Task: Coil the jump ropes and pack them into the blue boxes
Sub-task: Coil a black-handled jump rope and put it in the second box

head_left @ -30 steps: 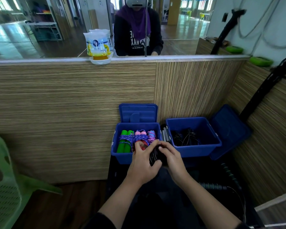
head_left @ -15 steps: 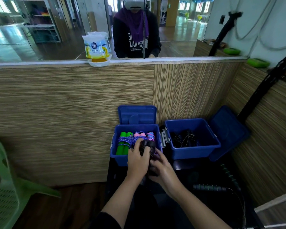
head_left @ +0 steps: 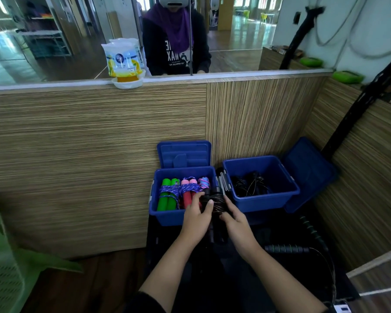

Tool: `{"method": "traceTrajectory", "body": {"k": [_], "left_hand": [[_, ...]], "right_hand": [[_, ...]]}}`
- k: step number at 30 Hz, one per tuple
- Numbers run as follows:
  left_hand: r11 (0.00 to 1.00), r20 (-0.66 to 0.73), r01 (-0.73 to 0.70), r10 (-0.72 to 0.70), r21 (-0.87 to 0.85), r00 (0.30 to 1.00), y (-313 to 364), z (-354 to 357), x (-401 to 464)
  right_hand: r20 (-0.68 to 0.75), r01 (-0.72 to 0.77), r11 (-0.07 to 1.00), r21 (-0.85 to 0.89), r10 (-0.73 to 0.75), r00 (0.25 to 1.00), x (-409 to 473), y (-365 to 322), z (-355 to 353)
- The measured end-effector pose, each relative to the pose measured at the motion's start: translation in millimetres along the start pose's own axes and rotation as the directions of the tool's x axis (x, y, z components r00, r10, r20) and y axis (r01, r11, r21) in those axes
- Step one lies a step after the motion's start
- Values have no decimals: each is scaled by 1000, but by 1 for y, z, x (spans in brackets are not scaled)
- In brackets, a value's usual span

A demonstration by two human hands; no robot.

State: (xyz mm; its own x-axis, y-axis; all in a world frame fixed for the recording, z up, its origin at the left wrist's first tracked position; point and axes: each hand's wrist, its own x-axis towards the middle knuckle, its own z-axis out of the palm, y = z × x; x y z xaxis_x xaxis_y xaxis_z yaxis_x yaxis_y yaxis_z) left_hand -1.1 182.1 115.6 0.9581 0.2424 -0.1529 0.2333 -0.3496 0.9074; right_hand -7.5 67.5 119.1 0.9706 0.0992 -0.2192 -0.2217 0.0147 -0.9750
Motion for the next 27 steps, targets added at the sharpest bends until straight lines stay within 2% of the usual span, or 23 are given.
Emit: {"method": "traceTrajectory", "body": {"k": [4,7,12,19,27], "left_hand": [[1000,-83,-29,28,-5,996,-3,3,0],[998,-119,-58,61,28,991,-6,9,2],[986,8,-159,158,50,987,-6,27,8],[984,141,-161,149,78,979,26,73,27],[969,256,-188,143,163,956,56,140,100]], "right_hand": [[34,13,997,-77,-11,999,0,-1,-9],[102,15,998,-65,-8,995,-3,0,-19],[41,100,984,-151,-95,995,-3,3,-44],[-76,113,977,-180,-129,989,14,0,-92],[-213,64,967,-248,-118,970,90,-13,-183]]}}
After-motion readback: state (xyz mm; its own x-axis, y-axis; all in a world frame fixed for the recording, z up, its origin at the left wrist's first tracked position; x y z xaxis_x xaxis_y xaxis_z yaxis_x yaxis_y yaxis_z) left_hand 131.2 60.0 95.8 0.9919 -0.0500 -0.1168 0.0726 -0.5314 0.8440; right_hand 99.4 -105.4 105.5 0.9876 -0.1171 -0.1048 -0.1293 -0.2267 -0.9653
